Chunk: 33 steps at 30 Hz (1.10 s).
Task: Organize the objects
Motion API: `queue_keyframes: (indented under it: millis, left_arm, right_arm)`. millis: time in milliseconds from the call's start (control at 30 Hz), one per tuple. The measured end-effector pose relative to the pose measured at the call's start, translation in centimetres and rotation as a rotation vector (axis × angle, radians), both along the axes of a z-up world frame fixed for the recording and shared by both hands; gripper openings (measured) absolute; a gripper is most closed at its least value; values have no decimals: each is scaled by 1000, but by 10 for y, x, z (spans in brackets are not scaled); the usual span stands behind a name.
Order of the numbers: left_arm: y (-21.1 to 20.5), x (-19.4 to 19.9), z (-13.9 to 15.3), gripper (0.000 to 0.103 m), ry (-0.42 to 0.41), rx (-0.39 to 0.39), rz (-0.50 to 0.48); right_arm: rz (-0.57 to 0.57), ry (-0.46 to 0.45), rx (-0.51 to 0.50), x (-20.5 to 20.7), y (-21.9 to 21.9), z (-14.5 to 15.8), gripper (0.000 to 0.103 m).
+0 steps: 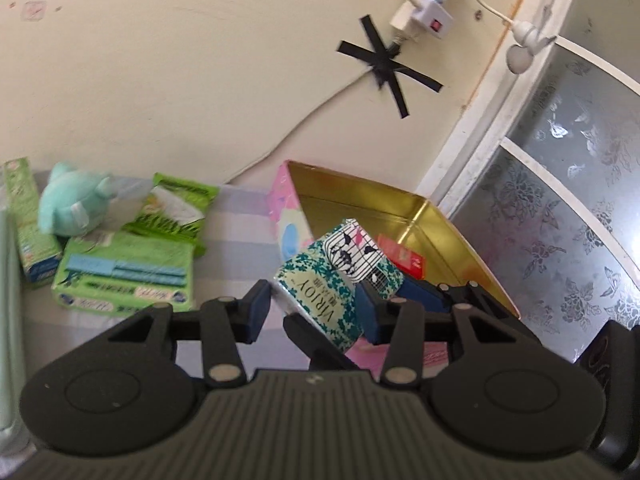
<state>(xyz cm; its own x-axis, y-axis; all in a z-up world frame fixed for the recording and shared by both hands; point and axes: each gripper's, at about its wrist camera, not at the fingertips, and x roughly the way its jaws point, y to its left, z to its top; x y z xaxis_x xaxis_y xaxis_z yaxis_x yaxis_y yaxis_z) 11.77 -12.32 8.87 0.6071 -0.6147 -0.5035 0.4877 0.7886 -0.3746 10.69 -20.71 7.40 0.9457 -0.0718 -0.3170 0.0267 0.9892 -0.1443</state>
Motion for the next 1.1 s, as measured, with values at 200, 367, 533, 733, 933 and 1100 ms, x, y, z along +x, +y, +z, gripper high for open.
queue_keyframes:
  millis: [200,367,533,733,933,1100]
  left_arm:
    - [-80,24,-6,51,-50,60,-70]
    - [-113,46,-19,51,-16,94,-91]
    - [-125,57,-31,54,27,81,-101]
    - [-107,49,-31,54,27,63,-63]
    - [-24,16,-16,67,-63,0,10]
    - [69,-8,-20,66,-167,62,243]
  right_arm:
    - [-174,-10,103,2,-66,0,77]
    - [-260,19,196,14,-100,-12,80]
    - [-298,14,196,11,-110,-19,100]
    - [-286,-26,225,0,-110,-23,100]
    - [-105,-138,199,-15,-88,-19,100]
    - [33,-98,184,-9,-46,-7,98]
